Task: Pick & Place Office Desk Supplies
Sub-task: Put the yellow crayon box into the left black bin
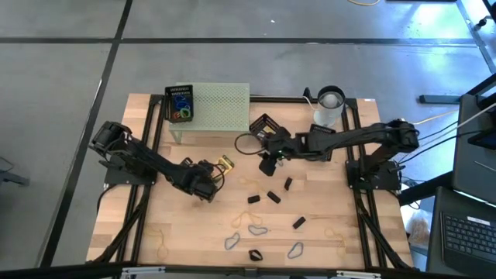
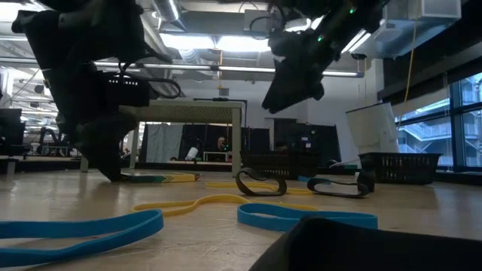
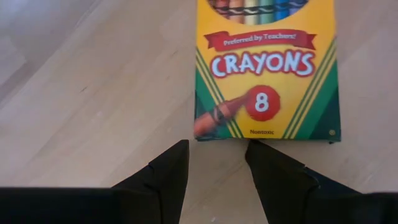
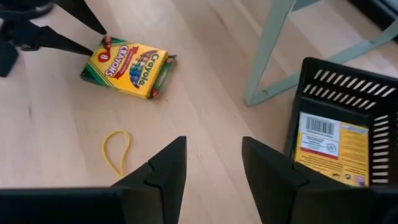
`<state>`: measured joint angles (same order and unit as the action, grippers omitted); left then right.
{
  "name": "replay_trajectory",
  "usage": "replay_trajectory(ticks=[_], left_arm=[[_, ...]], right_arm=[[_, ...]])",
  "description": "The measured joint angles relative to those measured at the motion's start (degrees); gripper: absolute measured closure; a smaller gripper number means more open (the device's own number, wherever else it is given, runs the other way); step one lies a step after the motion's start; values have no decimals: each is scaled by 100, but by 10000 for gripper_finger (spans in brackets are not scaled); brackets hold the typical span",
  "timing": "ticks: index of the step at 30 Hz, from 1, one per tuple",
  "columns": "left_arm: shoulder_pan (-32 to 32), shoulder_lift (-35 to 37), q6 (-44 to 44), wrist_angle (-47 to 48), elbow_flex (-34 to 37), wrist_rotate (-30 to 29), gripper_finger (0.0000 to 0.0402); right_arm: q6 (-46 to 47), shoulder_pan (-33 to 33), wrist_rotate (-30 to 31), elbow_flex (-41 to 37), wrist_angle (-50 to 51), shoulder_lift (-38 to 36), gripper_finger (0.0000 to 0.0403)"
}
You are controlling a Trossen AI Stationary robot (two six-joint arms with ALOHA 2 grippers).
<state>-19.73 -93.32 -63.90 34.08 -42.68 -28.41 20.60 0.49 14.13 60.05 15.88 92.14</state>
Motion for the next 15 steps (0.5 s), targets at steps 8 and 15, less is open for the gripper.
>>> replay_trajectory(ticks=[8, 15], left_arm=[[7, -25, 246, -501, 4, 30, 243], [-4, -39, 1075, -1660, 7, 535, 243]], right_arm=[[60, -2, -20, 0, -440, 599, 247], [149, -4, -21, 0, -801, 879, 247]])
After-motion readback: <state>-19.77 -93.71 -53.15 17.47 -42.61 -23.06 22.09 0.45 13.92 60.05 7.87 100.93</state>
